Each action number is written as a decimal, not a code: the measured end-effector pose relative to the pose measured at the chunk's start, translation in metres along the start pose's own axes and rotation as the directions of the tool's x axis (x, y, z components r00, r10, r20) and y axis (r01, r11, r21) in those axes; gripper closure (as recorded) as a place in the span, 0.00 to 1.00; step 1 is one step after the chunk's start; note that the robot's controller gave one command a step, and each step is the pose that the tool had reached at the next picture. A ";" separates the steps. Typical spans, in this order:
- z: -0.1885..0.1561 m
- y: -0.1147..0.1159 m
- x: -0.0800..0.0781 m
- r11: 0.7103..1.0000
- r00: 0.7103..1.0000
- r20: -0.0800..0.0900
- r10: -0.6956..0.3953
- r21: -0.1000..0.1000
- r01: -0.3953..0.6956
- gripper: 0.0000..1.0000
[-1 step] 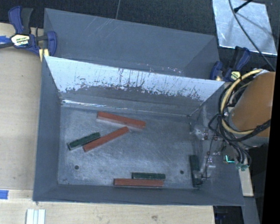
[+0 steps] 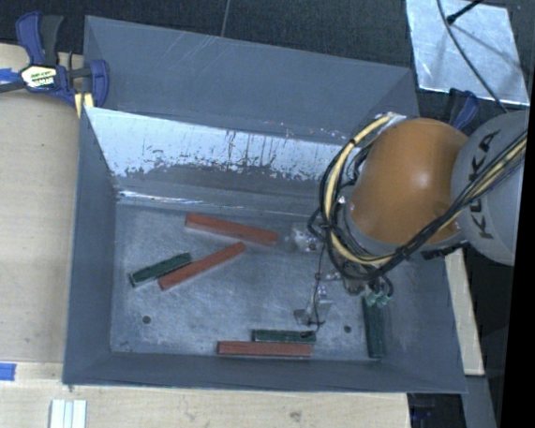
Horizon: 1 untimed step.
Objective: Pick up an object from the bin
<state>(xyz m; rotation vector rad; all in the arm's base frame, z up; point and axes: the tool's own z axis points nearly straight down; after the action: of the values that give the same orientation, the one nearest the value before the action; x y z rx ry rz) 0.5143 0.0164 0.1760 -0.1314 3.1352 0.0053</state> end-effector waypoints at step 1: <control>0.108 0.068 -0.076 1.000 1.000 0.005 0.007 0.001 -0.007 0.00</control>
Offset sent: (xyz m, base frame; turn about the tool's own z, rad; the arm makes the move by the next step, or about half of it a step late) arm 0.0686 0.0717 -0.1060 0.0105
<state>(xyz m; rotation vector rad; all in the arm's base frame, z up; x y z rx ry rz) 0.5852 0.0906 0.0684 -0.1202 3.1309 0.0032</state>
